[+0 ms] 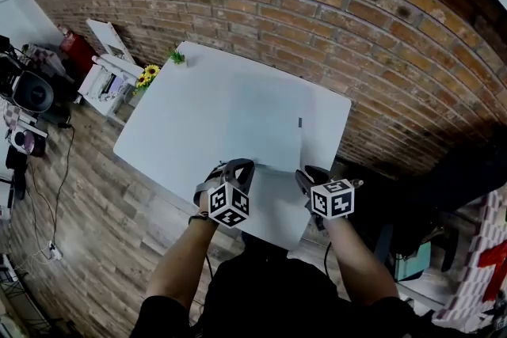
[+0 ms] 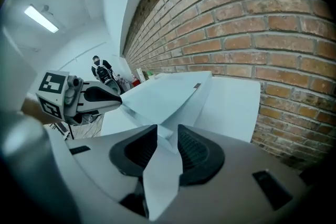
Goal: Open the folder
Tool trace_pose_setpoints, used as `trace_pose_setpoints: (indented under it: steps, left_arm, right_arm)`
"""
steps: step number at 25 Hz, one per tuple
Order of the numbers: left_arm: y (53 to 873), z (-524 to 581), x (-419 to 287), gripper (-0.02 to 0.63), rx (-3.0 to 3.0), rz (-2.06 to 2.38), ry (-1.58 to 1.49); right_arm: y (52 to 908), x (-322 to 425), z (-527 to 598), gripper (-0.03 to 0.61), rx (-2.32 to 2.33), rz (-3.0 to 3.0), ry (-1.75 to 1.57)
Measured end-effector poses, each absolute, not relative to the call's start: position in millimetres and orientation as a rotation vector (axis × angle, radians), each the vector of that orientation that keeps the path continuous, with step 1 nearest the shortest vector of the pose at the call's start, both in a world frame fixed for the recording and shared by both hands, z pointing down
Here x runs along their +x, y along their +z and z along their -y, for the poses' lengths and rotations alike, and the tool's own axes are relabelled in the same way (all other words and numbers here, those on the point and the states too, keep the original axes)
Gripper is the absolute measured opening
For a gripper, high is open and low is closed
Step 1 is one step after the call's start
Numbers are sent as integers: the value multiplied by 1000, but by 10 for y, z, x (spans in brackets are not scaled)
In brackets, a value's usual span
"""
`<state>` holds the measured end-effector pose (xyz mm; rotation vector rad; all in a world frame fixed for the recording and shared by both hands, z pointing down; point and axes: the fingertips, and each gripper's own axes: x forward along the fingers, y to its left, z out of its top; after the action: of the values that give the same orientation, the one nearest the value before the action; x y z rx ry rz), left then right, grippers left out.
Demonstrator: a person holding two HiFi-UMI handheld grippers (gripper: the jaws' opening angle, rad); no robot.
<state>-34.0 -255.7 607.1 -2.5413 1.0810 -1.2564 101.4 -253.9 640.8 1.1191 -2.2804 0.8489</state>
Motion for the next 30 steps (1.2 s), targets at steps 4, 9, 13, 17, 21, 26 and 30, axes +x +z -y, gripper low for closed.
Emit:
trace_pose_setpoints:
  steps: [4, 9, 13, 17, 21, 26, 30]
  left_arm:
    - [6085, 2587, -360, 15, -2523, -1067, -1273]
    - [6247, 2540, -232, 20, -2394, -908, -1351]
    - [6430, 2503, -141, 204, -2396, -810, -1407]
    - [6572, 2545, -154, 238, -2382, -760, -1461]
    - [6569, 2639, -170, 238, -2372, -766, -1466]
    - [6559, 2665, -158, 236, -2388, -736, -1474]
    - [6516, 2661, -156, 212, -2391, -722, -1467]
  right_arm:
    - [6502, 959, 2618, 140, 1122, 2262, 847]
    - [6548, 901, 2611, 135, 1097, 2255, 850]
    - [6552, 903, 2531, 166, 1065, 2259, 863]
    - [6575, 924, 2503, 183, 1056, 2256, 871]
    - [6643, 940, 2519, 184, 1056, 2236, 864]
    - [6778, 935, 2566, 181, 1059, 2192, 844]
    - [6821, 937, 2563, 178, 1050, 2183, 847]
